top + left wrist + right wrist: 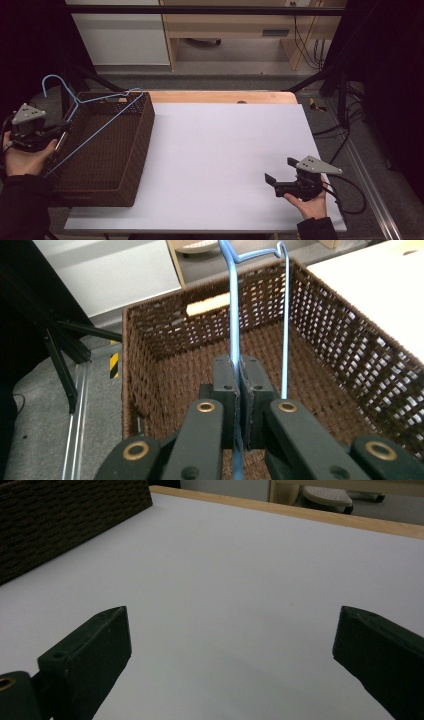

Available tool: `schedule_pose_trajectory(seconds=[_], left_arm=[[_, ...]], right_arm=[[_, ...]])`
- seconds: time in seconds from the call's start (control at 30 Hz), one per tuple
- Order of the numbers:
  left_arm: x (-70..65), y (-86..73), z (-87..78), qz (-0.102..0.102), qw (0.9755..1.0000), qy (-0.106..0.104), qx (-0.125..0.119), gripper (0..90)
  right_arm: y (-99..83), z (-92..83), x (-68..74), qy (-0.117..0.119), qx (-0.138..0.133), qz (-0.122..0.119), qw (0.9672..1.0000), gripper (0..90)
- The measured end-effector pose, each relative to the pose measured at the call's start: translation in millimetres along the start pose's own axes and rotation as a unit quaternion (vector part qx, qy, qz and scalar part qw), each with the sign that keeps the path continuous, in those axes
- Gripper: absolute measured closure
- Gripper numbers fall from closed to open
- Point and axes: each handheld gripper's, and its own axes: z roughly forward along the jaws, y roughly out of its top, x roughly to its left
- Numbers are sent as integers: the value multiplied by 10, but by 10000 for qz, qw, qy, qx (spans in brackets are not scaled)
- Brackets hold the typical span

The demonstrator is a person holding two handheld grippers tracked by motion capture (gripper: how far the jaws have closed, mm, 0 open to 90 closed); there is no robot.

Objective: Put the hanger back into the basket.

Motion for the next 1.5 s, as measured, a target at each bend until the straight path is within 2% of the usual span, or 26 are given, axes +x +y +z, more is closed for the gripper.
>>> schedule_pose_trajectory(seconds=[0.1,0.43,0.6,0.73,0.9,1.0,1.1,1.2,1.3,1.37,1.5], left_arm=[[-5,-73,44,50,10000,7,53,872],[-130,-256,274,-69,9997,-90,221,871],[-211,-354,411,-96,9990,-190,388,871],[-252,-404,496,-55,9982,-183,575,870],[-253,-411,535,-103,9959,-160,879,862],[-252,-414,520,-130,9955,-132,926,837],[-243,-398,446,-209,9965,-168,796,783],[-256,-382,346,-353,9977,-249,531,716],[-311,-369,232,-442,9979,-441,165,641],[-375,-358,163,-429,9974,-585,-33,582],[-534,-337,51,-433,9937,-963,-387,524]], right_arm=[[0,0,-1,-10,3,1,10000,27],[0,6,4,-4,-9,18,10000,27],[-1,4,0,-7,-6,-4,10000,27],[-3,9,0,-25,12,-20,10000,26],[-2,4,1,-4,-8,-5,10000,26],[-1,0,-2,-19,1,-9,10000,26],[0,-1,-3,-22,-9,7,10000,25],[5,-11,-6,1,-65,46,10000,22],[6,-17,-8,-12,-88,64,9999,20],[7,-16,-7,-7,-111,97,9999,19],[8,-18,-3,-9,-124,112,9999,16]])
